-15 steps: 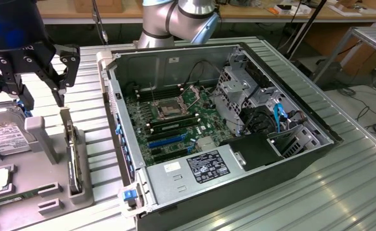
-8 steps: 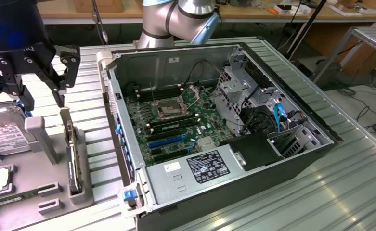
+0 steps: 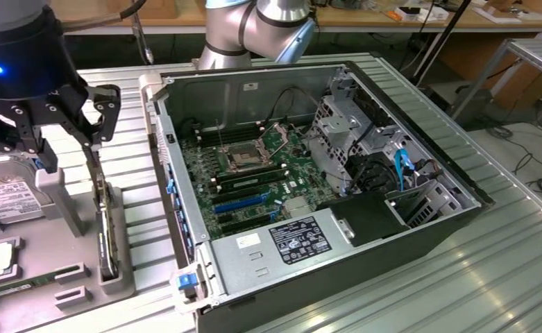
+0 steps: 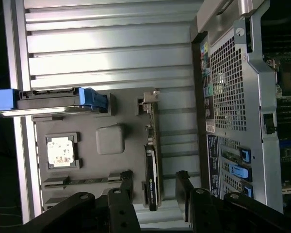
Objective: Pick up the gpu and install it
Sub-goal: 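Pick up the gpu and move the gpu toward the slot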
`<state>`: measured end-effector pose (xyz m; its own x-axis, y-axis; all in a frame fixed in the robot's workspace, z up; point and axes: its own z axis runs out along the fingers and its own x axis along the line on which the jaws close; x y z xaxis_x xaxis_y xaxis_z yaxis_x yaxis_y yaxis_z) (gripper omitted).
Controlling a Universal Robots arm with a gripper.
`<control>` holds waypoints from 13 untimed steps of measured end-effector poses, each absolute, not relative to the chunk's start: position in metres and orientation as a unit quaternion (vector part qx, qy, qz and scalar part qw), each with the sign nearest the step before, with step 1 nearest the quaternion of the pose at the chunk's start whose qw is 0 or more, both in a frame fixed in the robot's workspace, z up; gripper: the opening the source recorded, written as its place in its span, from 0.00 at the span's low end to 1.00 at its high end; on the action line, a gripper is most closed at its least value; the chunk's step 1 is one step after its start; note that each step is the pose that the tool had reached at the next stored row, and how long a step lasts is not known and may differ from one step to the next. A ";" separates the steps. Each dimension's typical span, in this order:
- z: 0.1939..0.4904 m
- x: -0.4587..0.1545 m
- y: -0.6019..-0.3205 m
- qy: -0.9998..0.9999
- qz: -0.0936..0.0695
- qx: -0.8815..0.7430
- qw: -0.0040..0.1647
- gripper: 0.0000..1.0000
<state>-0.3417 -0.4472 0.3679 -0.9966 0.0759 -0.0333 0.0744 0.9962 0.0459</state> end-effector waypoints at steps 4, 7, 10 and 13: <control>0.359 -0.342 -0.447 0.999 0.022 0.038 0.019 0.48; 0.352 -0.342 -0.447 0.999 0.022 0.038 0.020 0.48; 0.345 -0.342 -0.447 0.999 0.022 0.038 0.021 0.48; 0.337 -0.342 -0.447 0.999 0.023 0.038 0.022 0.48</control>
<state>-0.3418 -0.4474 0.3375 -0.9962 0.0759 -0.0432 0.0739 0.9962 0.0467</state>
